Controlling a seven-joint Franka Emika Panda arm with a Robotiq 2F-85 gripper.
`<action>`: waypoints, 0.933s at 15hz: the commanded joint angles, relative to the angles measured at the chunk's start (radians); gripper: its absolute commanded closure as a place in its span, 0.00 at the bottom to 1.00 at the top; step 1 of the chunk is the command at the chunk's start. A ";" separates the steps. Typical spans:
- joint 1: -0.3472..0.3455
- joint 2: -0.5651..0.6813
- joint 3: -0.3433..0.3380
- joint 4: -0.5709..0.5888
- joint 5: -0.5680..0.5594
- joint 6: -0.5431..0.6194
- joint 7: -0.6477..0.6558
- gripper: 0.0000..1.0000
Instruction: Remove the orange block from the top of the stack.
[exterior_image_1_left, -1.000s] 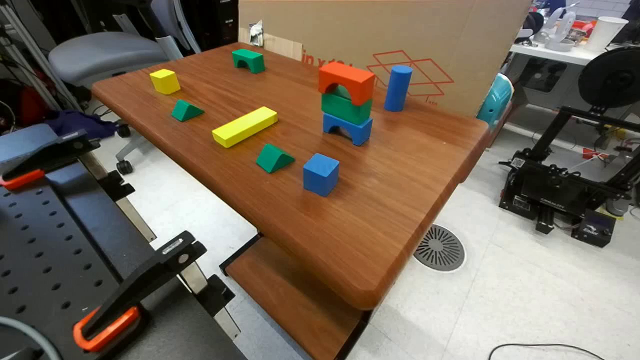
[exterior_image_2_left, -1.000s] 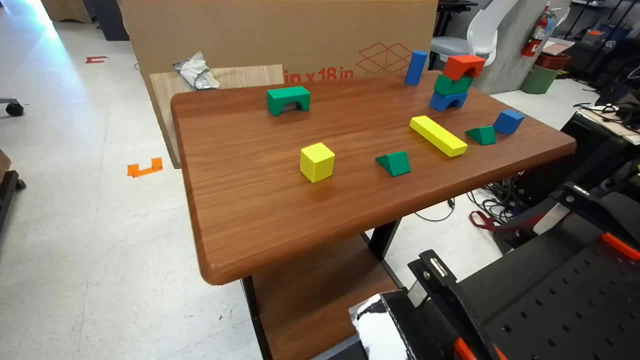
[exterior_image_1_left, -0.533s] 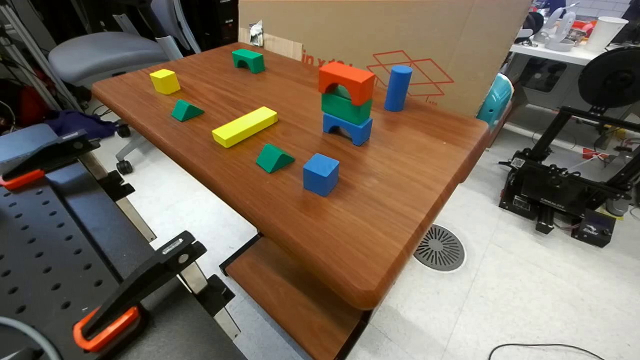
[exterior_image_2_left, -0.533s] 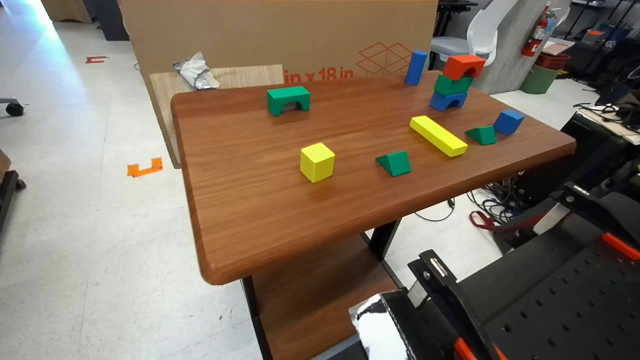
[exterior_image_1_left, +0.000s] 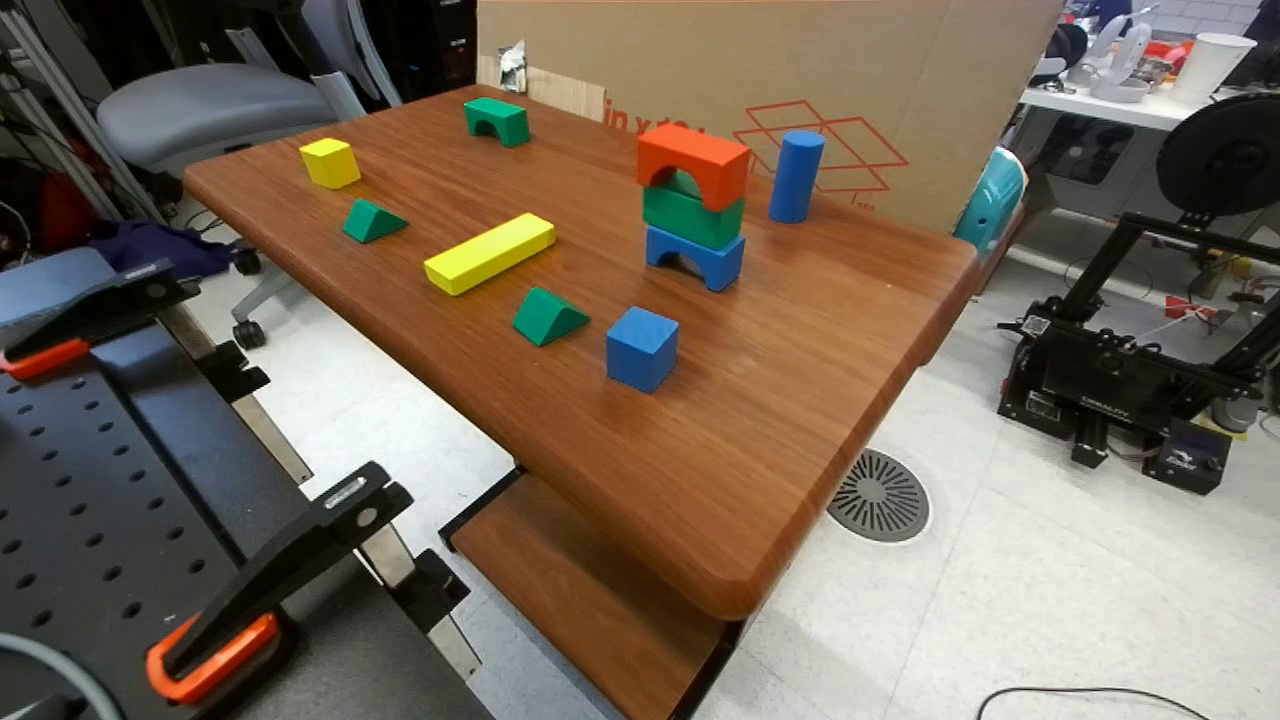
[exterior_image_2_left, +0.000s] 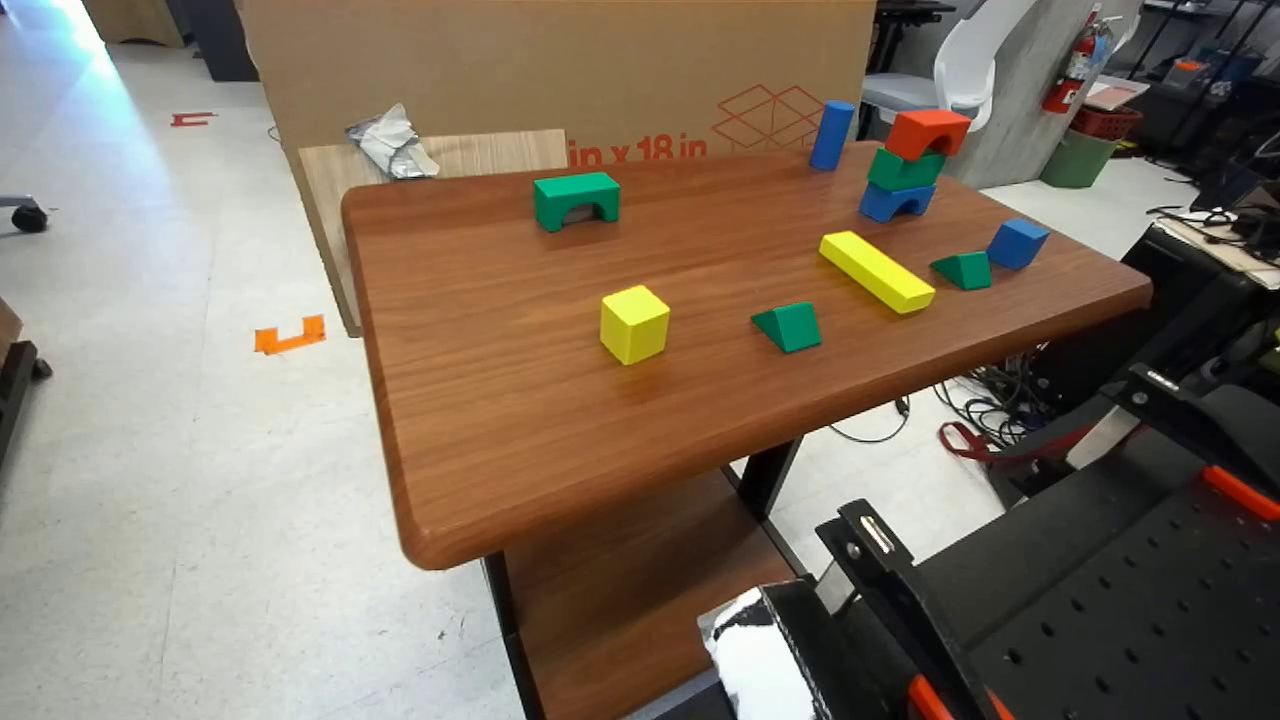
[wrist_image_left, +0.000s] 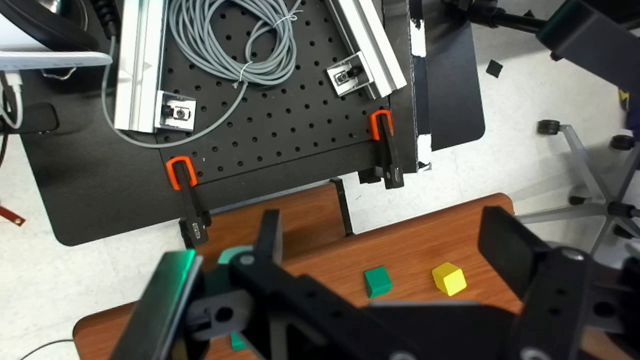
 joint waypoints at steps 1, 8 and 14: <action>-0.035 0.061 0.014 0.023 0.006 0.090 -0.009 0.00; -0.028 0.279 0.020 0.057 -0.015 0.499 -0.047 0.00; -0.019 0.559 0.034 0.181 -0.019 0.701 -0.095 0.00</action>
